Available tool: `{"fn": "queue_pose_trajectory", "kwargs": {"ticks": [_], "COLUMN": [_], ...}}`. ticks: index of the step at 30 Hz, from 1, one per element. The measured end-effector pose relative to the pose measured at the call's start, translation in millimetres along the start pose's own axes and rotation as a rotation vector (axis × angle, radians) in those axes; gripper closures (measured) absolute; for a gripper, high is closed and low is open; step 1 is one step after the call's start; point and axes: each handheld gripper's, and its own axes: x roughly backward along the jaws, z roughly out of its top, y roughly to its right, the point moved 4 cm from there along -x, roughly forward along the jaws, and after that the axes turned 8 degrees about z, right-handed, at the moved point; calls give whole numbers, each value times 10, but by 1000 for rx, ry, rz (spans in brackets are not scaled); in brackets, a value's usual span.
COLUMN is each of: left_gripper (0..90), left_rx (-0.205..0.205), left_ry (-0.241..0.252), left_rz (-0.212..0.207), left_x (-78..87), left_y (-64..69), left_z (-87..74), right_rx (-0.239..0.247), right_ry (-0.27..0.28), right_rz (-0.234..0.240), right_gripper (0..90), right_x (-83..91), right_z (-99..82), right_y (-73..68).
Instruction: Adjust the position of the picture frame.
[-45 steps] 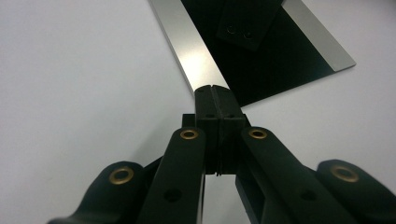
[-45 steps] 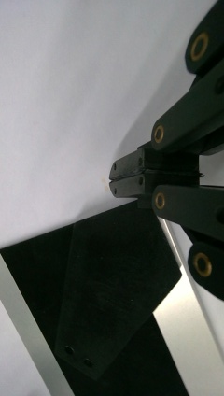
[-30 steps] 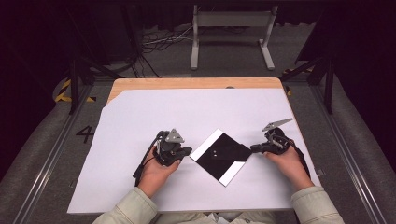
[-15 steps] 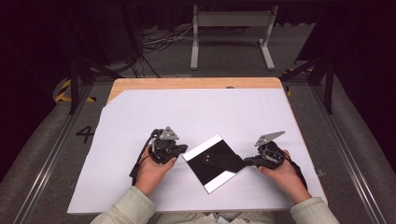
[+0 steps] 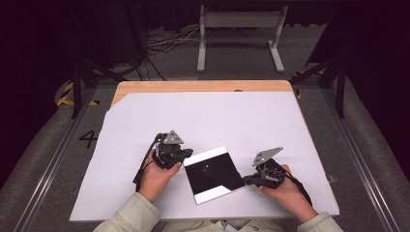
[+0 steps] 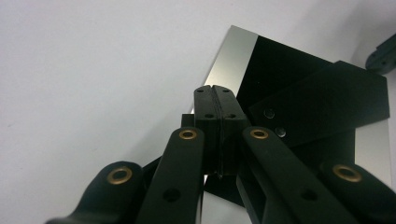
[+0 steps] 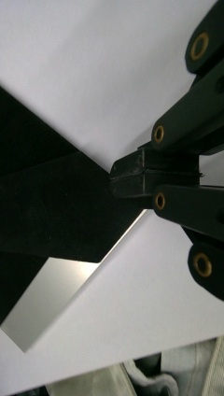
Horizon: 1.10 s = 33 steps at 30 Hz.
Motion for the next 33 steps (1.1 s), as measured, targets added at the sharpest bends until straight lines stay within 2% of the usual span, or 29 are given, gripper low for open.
{"fn": "queue_pose_trajectory", "kwargs": {"ticks": [2,4,7,12,15,17,20,25,30,33], "left_gripper": [899,900,900,900,900,900,900,900,900,900], "left_rx": [8,15,24,69,91,111,114,116,126,136], "left_ry": [-3,-5,-27,-129,-185,-205,-225,-225,-203,-181], "left_rz": [9,19,37,92,101,96,102,101,109,118], "left_x": [10,23,26,-62,-94,-105,-145,-170,-197,-264], "left_y": [-24,-51,-84,-165,-203,-202,-190,-187,-188,-193], "left_z": [-11,-22,-46,-135,-191,-224,-244,-254,-245,-198], "right_rx": [18,16,14,14,6,-6,-21,-52,-111,-130], "right_ry": [-7,-1,17,73,92,107,125,162,202,215], "right_rz": [-3,5,-27,-76,-101,-119,-145,-181,-204,-207], "right_gripper": [900,900,900,900,900,900,900,900,900,900], "right_x": [-12,-8,29,154,221,270,342,485,636,687], "right_z": [8,6,10,42,43,32,15,-22,-121,-152], "right_y": [-27,-15,21,69,111,154,219,325,470,496]}}
